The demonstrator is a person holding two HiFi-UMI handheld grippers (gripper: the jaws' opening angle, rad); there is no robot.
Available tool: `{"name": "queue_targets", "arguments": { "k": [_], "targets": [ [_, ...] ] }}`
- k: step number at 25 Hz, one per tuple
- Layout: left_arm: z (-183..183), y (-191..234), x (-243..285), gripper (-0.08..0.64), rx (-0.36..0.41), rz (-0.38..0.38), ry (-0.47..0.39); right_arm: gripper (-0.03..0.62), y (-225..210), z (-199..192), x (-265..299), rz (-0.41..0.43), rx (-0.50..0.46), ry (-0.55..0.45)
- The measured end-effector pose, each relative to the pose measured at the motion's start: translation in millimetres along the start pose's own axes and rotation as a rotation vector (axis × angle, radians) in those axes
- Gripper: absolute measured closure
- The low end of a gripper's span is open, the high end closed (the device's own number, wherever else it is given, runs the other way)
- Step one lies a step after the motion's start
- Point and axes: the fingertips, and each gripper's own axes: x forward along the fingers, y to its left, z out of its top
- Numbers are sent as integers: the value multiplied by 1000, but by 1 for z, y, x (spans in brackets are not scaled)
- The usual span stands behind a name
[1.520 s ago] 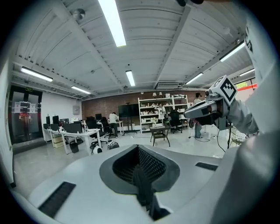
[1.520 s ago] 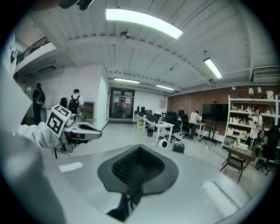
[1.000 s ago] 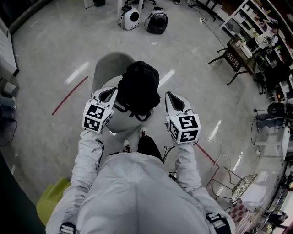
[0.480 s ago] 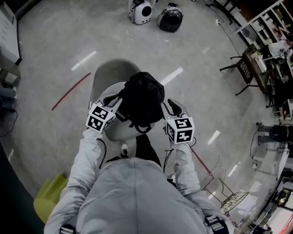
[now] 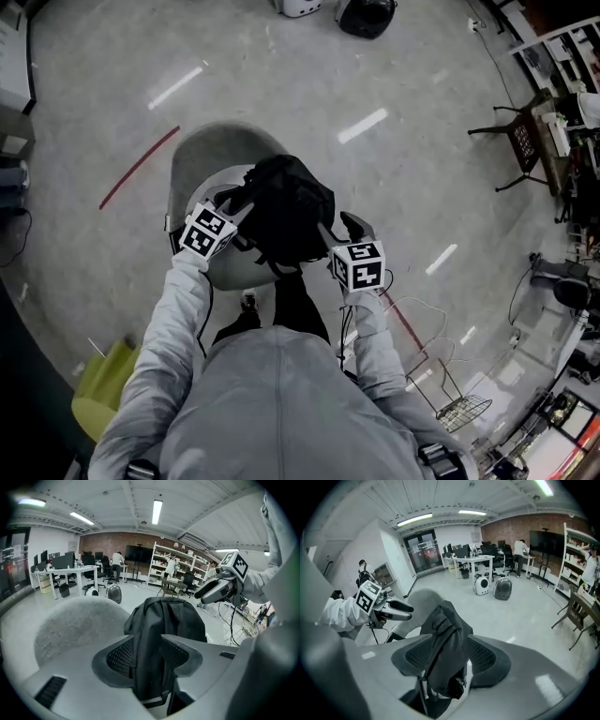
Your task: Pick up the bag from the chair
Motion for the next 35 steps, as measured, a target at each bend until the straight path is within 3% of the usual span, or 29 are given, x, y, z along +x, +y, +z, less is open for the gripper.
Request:
{"name": "queue_targets", "arguments": {
  "k": [4,12,16,24,28,35],
  "targets": [
    [-20,4,31,334,-19,-49,80,341,-7,-20,21,14,33,51],
    [-53,11,64,308,-24,-90,174,342,-2,-52,47,41,66,115],
    [-53,13,73,312,-71,-92,146,409,-2,-52,53,38,75,117],
    [-52,0,72,455,-92,-98,124,529,5,-49,54,86,74,107],
    [-54,-8,58,483,-134,-67,106,544,21,-46,42,113,18,91],
    [-52,-25,19,509,-177,-61,20,548,52,-44,6,137,5,25]
  ]
}}
